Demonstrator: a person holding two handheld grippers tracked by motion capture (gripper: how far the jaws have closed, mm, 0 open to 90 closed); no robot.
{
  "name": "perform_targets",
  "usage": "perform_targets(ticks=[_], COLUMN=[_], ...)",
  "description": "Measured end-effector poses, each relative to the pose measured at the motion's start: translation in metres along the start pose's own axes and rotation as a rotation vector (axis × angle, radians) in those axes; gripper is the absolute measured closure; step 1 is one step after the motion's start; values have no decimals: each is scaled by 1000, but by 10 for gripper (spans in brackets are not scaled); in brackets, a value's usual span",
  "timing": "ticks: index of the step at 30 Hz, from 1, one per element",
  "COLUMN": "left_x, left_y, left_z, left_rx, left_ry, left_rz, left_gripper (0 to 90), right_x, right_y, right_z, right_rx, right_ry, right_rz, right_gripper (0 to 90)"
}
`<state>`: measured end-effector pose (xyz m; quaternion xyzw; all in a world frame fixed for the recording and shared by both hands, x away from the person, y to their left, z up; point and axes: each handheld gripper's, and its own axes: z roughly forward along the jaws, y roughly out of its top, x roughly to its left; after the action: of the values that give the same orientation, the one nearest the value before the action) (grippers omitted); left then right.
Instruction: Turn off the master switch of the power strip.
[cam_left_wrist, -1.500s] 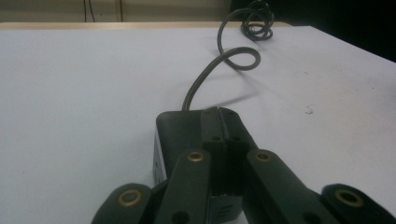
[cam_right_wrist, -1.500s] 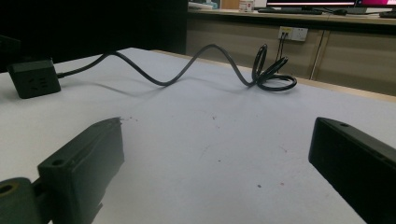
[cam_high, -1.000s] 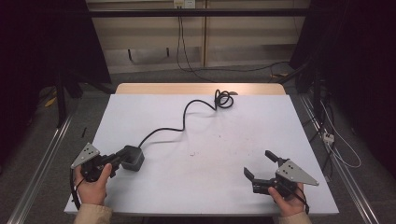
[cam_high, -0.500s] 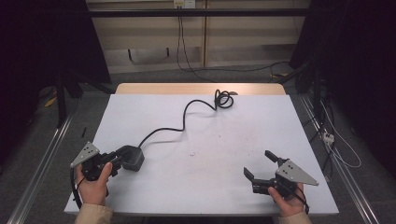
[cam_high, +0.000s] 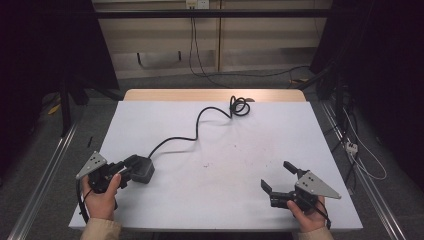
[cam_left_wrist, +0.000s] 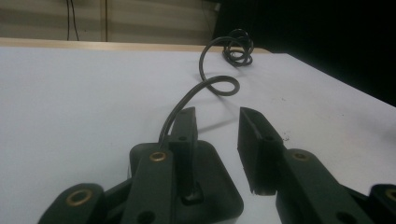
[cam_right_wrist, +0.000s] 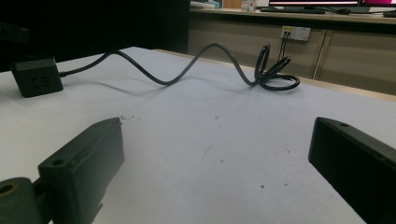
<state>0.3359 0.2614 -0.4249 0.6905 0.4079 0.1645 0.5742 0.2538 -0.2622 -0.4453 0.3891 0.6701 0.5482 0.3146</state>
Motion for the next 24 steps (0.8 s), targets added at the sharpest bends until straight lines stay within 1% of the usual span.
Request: perform_targets(ticks=[1, 6, 8, 13, 24], left_x=[0, 0, 0, -1, -3], left_y=[0, -1, -1, -1, -1], left_z=[0, 2, 3, 4, 5], left_rx=[2, -8, -9, -12, -21], left_ry=[2, 1, -3, 8, 26], left_rz=[4, -8, -3, 4, 12], left_gripper=[666, 627, 617, 559, 483], right_x=[0, 0, 0, 0, 0], right_y=[0, 0, 0, 0, 0], right_z=[0, 0, 0, 0, 0], right_rx=[-1, 0, 0, 0, 0], right_ry=[-1, -1, -1, -1, 0], right_rz=[1, 3, -1, -1, -1], right_gripper=[30, 30, 30, 30, 30])
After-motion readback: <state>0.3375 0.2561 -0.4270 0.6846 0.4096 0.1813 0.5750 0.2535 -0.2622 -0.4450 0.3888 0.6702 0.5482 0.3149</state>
